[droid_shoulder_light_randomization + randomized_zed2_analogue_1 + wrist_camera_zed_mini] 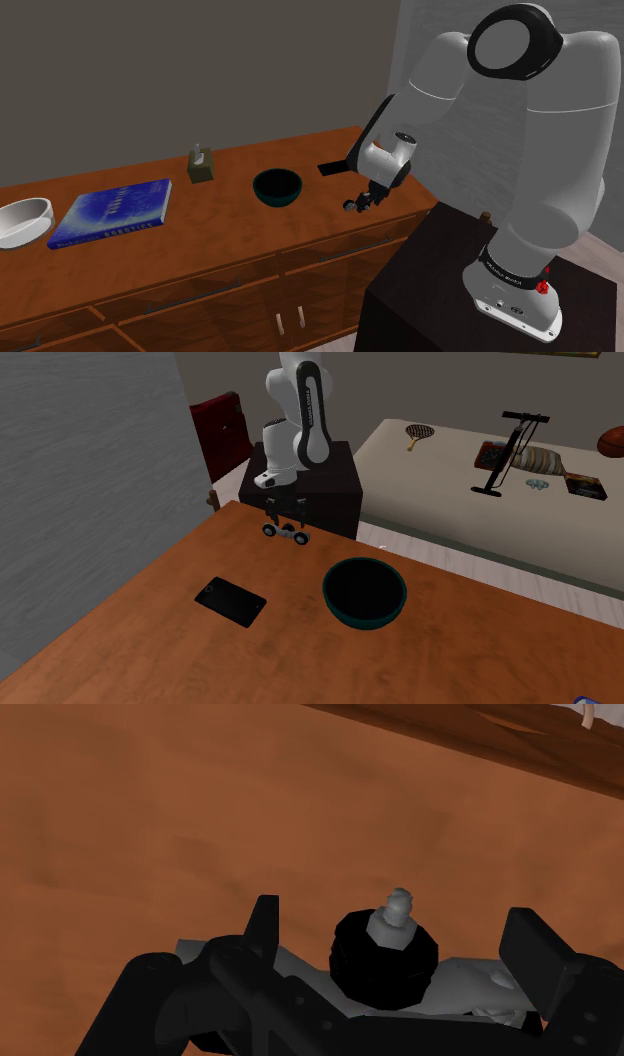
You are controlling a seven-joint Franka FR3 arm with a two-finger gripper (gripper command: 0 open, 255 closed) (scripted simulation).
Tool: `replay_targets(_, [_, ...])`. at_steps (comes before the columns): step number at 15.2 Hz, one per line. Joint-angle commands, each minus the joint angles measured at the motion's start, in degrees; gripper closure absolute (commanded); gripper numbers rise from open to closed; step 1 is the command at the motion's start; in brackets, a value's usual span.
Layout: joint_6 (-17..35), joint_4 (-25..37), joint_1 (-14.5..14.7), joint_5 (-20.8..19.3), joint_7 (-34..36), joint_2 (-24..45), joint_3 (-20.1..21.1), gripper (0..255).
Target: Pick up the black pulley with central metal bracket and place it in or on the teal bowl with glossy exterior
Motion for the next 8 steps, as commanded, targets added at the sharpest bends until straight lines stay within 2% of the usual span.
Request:
replay_targets(1, [0.01,0.03,-0.01,0.04,-0.04,0.03,0.01,0])
replay_targets(3, [0.00,0.01,0.00,0.01,-0.01,0.01,0.00,0])
replay_targets(4, [0.00,0.01,0.00,0.01,-0.01,0.01,0.00,255])
replay_targets(8, [0.01,0.02,0.00,0.02,-0.02,0.02,0.01,255])
